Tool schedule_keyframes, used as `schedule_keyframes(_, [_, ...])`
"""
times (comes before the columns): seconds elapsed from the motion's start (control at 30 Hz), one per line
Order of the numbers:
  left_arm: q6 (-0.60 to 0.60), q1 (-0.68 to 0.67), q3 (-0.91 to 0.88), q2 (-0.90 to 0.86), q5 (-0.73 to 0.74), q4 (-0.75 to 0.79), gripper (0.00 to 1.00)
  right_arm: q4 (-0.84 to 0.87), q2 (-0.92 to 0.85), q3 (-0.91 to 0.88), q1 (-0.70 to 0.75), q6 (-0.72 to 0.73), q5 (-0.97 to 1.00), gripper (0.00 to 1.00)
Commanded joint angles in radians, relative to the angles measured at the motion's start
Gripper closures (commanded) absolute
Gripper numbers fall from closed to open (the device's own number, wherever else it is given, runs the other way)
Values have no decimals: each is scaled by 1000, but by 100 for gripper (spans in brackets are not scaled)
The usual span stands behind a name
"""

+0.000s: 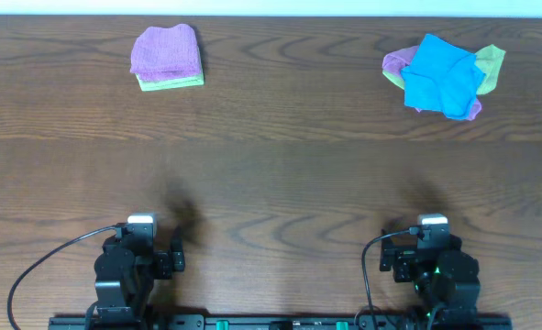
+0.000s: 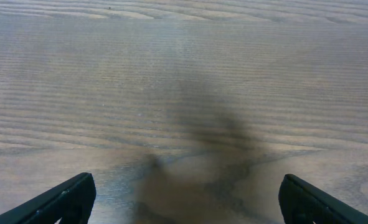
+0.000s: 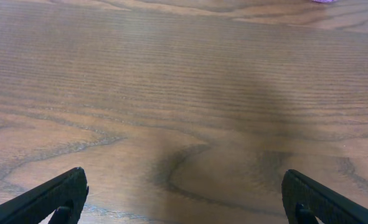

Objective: Fold the cloth

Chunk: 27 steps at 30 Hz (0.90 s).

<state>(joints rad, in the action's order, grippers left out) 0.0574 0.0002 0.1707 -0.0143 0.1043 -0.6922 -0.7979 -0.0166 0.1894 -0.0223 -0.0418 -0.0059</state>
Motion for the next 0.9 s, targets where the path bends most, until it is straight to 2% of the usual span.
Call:
schedule_keyframes(0.0, [18,6,-9,11,-4,-11,5,2,11,-13,9,-16,10,1])
schedule_keyframes(0.47, [18,6,-9,11,-4,-11,5,5,11,-12,9,-19,51,1])
schedule_keyframes(0.53, [18,6,-9,11,-4,-10,5,25,-2,-4,16,16,87,1])
schedule_keyframes(0.67, [18,6,-9,11,-4,-11,5,39,-170,90,84,192,94,1])
schedule_keyframes(0.87, [18,6,-9,11,-4,-10,5,76,-573,391,196,218,33,1])
